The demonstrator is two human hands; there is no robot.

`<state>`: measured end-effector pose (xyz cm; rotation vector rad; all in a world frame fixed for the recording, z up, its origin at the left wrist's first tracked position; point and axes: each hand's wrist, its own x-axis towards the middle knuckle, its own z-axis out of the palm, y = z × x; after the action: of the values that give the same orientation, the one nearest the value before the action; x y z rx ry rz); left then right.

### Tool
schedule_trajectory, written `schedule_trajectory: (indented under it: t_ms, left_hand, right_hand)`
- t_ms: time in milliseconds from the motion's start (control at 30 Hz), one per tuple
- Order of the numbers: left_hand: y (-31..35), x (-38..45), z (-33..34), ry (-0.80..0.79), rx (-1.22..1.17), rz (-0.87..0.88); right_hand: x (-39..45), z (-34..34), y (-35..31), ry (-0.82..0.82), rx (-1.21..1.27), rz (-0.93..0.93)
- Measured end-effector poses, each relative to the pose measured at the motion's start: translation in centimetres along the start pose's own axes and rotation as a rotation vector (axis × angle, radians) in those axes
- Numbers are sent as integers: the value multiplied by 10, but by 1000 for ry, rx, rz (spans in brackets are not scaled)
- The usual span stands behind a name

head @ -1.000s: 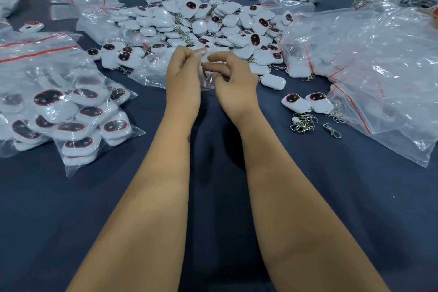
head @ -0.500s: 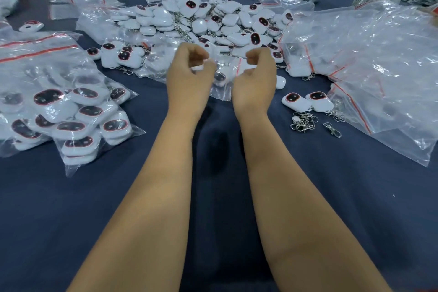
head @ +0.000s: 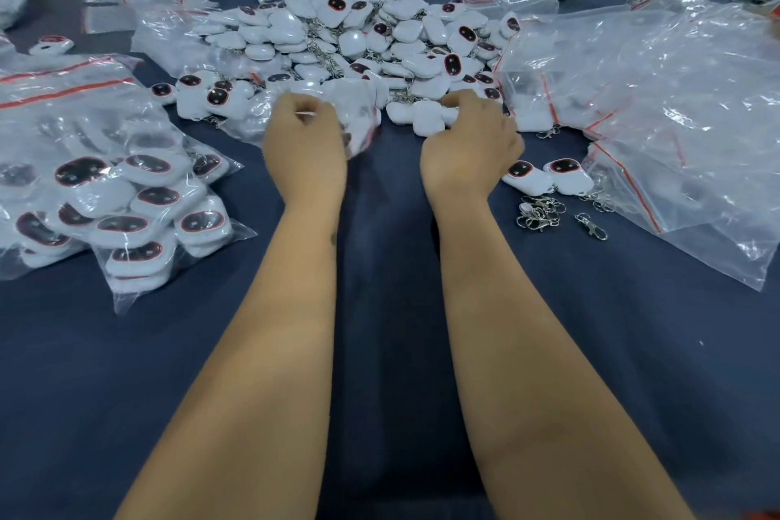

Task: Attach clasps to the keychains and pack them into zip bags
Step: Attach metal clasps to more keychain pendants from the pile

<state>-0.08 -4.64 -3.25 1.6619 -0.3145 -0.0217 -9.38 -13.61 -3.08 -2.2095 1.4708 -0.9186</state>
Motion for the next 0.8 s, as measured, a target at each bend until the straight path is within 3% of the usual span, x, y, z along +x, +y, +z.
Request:
schedule_trajectory:
  t_ms: [100, 267, 400, 533, 667, 800]
  left_hand:
    - [5, 6, -7, 152, -307, -91]
    - [12, 3, -10, 278, -572, 5]
    - [11, -3, -6, 205, -413, 134]
    - [2, 0, -1, 43, -168, 105]
    - [-4, 1, 2, -108, -95, 76]
    - [-7, 0, 4, -220, 50, 85]
  right_hand:
    - [-1, -1, 2, -119, -97, 131]
    - [-1, 0, 2, -95, -86, 23]
    - [-2, 0, -4, -113, 309, 67]
    - [-4, -1, -11, -172, 788, 153]
    - [-2, 2, -11, -272, 981, 212]
    - [-3, 2, -11, -236, 1077, 248]
